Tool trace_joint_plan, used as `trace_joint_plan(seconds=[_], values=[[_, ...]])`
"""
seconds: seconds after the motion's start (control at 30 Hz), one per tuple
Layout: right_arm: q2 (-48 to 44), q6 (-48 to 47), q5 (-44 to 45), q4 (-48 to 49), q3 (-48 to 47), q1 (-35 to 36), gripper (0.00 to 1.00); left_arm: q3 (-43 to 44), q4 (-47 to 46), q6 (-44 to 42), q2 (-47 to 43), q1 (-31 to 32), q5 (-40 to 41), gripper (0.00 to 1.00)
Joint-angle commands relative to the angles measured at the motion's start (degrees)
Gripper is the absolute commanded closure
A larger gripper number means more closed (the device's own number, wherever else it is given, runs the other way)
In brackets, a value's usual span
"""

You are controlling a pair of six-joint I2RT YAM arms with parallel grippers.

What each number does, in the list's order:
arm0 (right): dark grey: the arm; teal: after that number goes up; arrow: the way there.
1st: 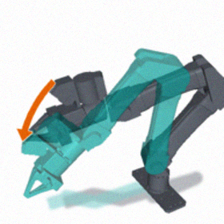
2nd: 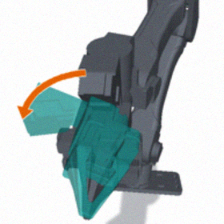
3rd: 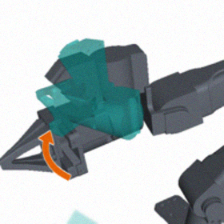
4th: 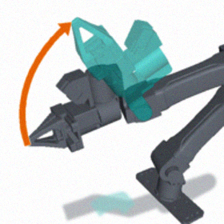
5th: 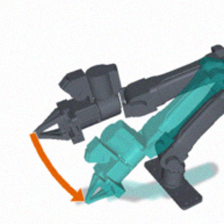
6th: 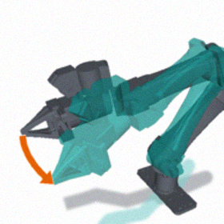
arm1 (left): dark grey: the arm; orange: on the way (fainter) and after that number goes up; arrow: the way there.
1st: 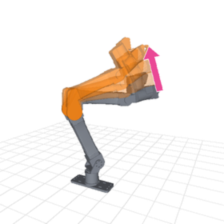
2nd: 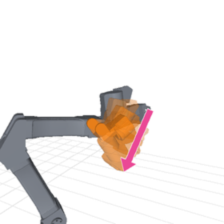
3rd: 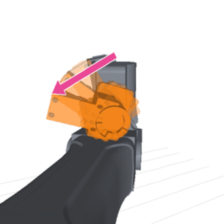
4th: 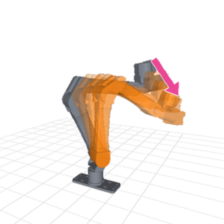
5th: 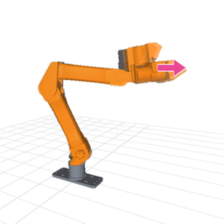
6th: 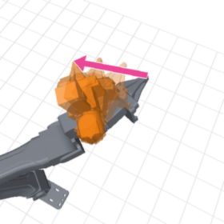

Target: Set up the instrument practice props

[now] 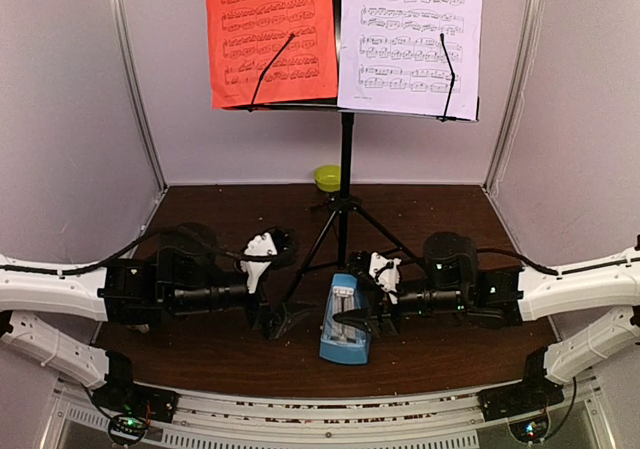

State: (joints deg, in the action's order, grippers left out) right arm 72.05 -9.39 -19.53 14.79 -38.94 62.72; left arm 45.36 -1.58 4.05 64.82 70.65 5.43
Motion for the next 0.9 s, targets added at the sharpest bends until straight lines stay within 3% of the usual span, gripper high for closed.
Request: trace_joint_plan(seconds=[0.0, 0.2, 0.33, 0.53, 0.77, 0.87], values=[[1.82, 1.19, -2.9, 14.86, -0.24, 0.35, 1.0, -1.29, -0.16, 2.74, -1.28, -0.08, 2.08, 0.02], [5.52, 0.1, -4.25, 17.46, 0.1, 0.34, 1.0, -1.97, 0.85, 3.24, -1.38, -0.08, 2.37, 0.02], [6.62, -0.25, -5.09, 18.25, 0.98, 0.33, 0.94, -1.83, 1.58, 3.19, -0.92, -0.08, 2.58, 0.02], [5.99, 0.05, -4.98, 18.25, 2.95, 0.32, 0.55, -1.26, 2.09, 2.12, 0.47, -0.08, 0.23, 0.02], [2.4, 0.16, -3.67, 15.64, 4.21, 0.32, 0.31, 0.82, 2.05, -2.01, 3.58, -0.08, -5.05, 0.02], [0.32, 0.0, -2.8, 14.39, 5.13, 0.34, 0.16, 2.87, 2.17, -3.9, 6.5, -0.08, -8.62, 0.02]])
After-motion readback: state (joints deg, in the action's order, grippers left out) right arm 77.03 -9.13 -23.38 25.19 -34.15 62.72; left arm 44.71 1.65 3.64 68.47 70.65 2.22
